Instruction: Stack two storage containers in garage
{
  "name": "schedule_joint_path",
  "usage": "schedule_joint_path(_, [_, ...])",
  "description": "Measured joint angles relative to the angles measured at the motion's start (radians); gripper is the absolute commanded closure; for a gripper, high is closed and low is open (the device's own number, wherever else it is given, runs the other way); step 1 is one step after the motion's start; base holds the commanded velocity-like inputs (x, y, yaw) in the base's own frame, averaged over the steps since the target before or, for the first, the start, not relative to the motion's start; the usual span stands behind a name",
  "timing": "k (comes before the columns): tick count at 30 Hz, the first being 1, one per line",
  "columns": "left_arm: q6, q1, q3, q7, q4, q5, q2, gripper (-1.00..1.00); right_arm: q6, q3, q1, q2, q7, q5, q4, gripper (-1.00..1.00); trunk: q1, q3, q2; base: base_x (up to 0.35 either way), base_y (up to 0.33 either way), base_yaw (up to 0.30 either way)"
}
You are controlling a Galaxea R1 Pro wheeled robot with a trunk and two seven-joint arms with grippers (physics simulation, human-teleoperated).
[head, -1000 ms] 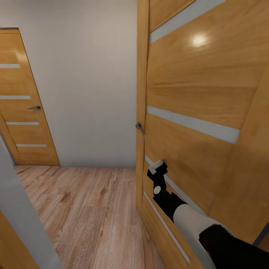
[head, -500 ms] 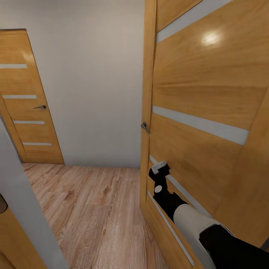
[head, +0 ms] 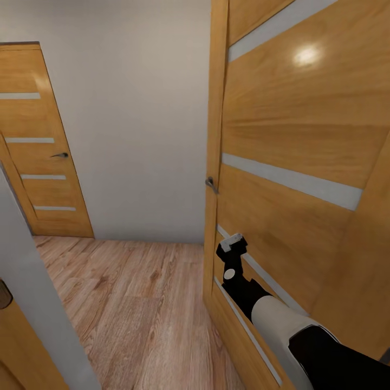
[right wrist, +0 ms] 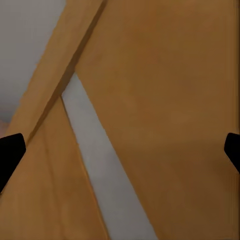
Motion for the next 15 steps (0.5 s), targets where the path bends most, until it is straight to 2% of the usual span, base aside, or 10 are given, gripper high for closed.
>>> schedule_joint_path(7, [0.0, 0.0, 0.0, 0.0, 0.001, 0.0, 0.0, -1.0, 0.001, 0.0, 0.0, 0.0, -0.032, 0.001, 0.0, -1.0, 0.0, 0.0, 0.0, 0.029, 0.0, 0.0])
schedule_joint_path(15, [0.001, 0.0, 0.0, 0.0, 0.002, 0.0, 0.0, -1.0, 0.003, 0.008, 0.0, 0.0, -0.045, 0.004, -0.002, -1.0, -0.001, 0.0, 0.0, 0.267, 0.0, 0.0])
